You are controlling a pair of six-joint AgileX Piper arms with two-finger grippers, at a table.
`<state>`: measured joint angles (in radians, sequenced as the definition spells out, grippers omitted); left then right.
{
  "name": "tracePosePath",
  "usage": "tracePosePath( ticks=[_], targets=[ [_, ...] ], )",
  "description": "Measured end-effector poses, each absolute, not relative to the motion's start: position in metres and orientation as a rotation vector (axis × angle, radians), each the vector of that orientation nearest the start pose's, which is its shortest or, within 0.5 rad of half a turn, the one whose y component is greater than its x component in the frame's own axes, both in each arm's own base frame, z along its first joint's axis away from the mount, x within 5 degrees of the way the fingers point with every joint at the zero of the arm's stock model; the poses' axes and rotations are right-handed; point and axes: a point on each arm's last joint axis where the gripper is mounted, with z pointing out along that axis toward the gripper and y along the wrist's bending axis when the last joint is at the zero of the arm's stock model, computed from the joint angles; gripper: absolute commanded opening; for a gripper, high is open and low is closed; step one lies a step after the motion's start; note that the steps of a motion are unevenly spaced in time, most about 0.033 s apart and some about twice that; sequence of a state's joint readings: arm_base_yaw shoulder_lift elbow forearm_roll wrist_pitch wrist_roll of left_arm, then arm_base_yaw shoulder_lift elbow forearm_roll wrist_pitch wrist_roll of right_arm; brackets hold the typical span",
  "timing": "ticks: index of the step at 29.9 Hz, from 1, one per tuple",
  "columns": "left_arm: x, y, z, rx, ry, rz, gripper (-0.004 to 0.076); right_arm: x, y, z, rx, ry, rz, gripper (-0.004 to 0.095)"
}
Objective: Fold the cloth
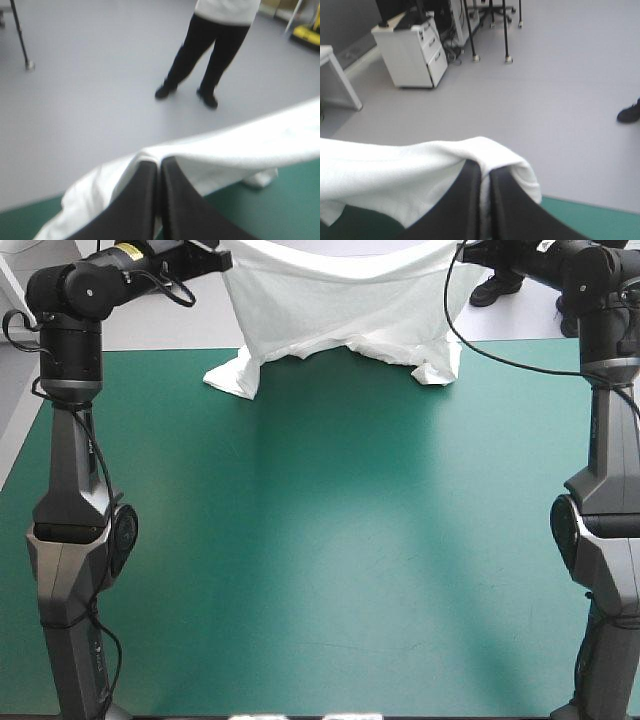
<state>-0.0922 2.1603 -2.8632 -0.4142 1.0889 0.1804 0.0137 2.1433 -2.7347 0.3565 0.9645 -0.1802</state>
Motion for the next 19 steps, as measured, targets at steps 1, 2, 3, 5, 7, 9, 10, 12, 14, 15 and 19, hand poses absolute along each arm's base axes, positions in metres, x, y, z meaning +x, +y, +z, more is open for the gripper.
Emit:
tracePosePath(
  ticks=[1,2,3,5,7,9,10,12,14,15,19],
  targets=[
    [0.426,-0.071,0.502,0.330,1.873,-0.396,-0.0010,0.451,0.033,0.486,-0.201,1.856,0.300,-0.0016],
    [0.426,-0.069,0.494,0.325,1.950,-0.381,-0.0010,0.453,0.033,0.478,-0.210,1.909,0.305,-0.0016],
    [0.426,-0.067,0.490,0.312,1.988,-0.379,-0.0010,0.454,0.034,0.471,-0.219,1.961,0.311,-0.0016],
    [0.429,-0.066,0.485,0.282,2.025,-0.381,-0.0010,0.456,0.035,0.456,-0.236,2.059,0.326,-0.0011],
    [0.430,-0.065,0.480,0.267,2.063,-0.389,-0.0010,0.456,0.035,0.441,-0.254,2.162,0.342,-0.0011],
    [0.428,-0.066,0.473,0.260,2.119,-0.414,-0.0010,0.455,0.036,0.426,-0.261,2.252,0.355,-0.0011],
    [0.426,-0.067,0.469,0.257,2.146,-0.426,-0.0010,0.454,0.036,0.424,-0.257,2.267,0.359,-0.0011],
    [0.420,-0.067,0.457,0.251,2.232,-0.443,-0.0010,0.451,0.036,0.418,-0.246,2.306,0.369,-0.0011],
    [0.412,-0.066,0.441,0.242,2.324,-0.453,-0.0010,0.445,0.036,0.413,-0.235,2.348,0.379,-0.0011],
    [0.405,-0.065,0.433,0.238,2.369,-0.452,-0.0010,0.442,0.036,0.410,-0.227,2.368,0.387,-0.0011],
    [0.383,-0.062,0.395,0.231,2.545,-0.452,-0.0010,0.426,0.036,0.385,-0.202,2.501,0.419,-0.0011]
  ],
)
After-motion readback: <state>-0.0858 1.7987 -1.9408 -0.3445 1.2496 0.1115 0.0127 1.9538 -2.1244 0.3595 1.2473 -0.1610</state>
